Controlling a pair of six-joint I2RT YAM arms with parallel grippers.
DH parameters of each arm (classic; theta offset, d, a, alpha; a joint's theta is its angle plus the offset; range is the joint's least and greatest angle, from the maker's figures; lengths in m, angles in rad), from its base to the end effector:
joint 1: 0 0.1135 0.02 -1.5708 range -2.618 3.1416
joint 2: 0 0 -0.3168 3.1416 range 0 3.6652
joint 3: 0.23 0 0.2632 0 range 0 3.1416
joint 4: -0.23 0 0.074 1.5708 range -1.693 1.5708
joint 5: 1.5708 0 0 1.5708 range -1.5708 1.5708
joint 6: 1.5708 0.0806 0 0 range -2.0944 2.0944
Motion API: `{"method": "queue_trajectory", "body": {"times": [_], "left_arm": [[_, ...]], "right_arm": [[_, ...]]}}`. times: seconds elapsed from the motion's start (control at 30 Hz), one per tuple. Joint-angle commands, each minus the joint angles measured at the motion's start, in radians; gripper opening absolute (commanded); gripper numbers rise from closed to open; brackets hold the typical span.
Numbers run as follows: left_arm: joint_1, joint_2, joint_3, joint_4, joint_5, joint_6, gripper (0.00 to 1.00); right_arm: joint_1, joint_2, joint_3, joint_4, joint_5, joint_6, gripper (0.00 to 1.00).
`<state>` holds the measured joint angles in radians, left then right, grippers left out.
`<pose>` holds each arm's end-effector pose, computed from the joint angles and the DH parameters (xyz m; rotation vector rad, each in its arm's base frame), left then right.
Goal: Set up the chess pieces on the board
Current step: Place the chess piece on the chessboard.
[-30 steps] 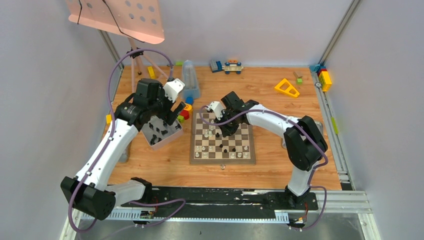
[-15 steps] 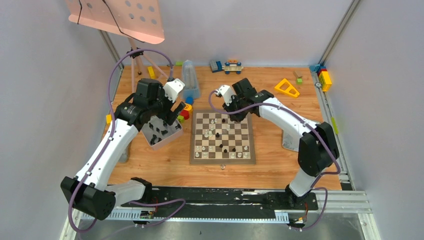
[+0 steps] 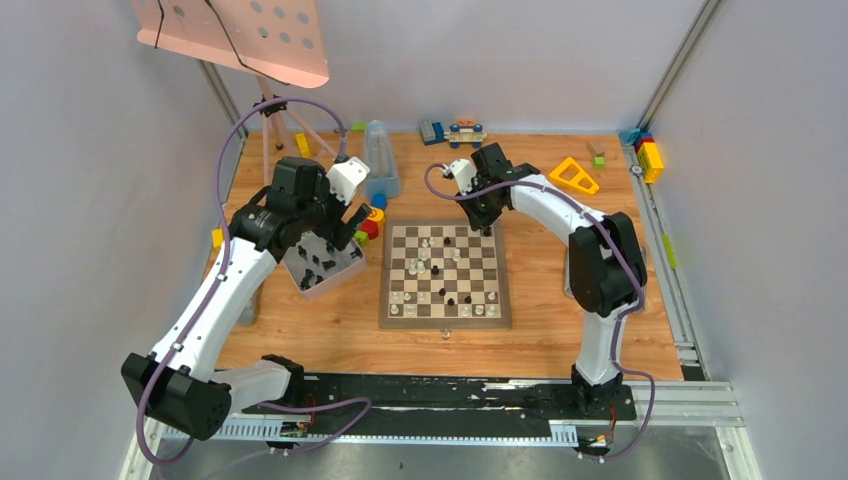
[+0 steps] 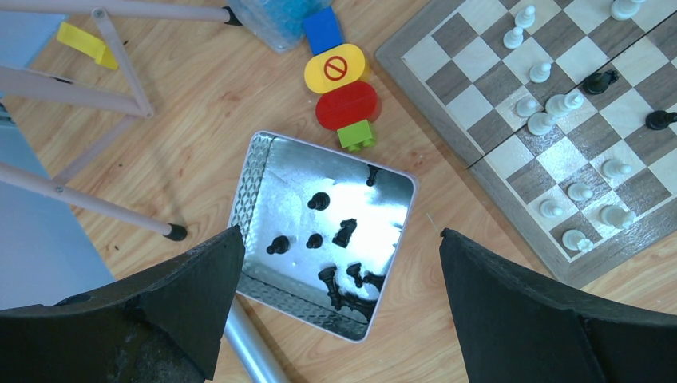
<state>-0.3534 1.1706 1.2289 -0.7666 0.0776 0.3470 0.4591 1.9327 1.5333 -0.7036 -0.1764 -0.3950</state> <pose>0.2475 -0.0980 0.3797 0.8197 2.1256 -0.0918 0.4068 0.2169 0.2285 -1.1565 2.4057 0.2562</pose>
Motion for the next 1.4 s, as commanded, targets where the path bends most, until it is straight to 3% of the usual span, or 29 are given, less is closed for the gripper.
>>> {"method": "queue_trajectory", "body": {"times": [0.0, 0.97, 1.1, 1.37], "left_arm": [[0.004, -0.010, -0.002, 0.025, 0.014, 0.014, 1.00], [0.003, -0.012, -0.017, 0.032, 0.017, 0.012, 1.00], [0.004, -0.014, -0.016, 0.031, 0.017, 0.014, 1.00], [0.004, -0.014, -0.018, 0.030, 0.017, 0.015, 1.00]], "right_arm": [[-0.005, 0.024, 0.066, 0.008, -0.011, -0.012, 0.02], [-0.004, 0.081, 0.038, 0.030, -0.008, -0.015, 0.05], [-0.005, 0.079, 0.029, 0.030, -0.004, -0.017, 0.14], [-0.004, 0.010, 0.024, 0.023, -0.013, -0.009, 0.47]]}}
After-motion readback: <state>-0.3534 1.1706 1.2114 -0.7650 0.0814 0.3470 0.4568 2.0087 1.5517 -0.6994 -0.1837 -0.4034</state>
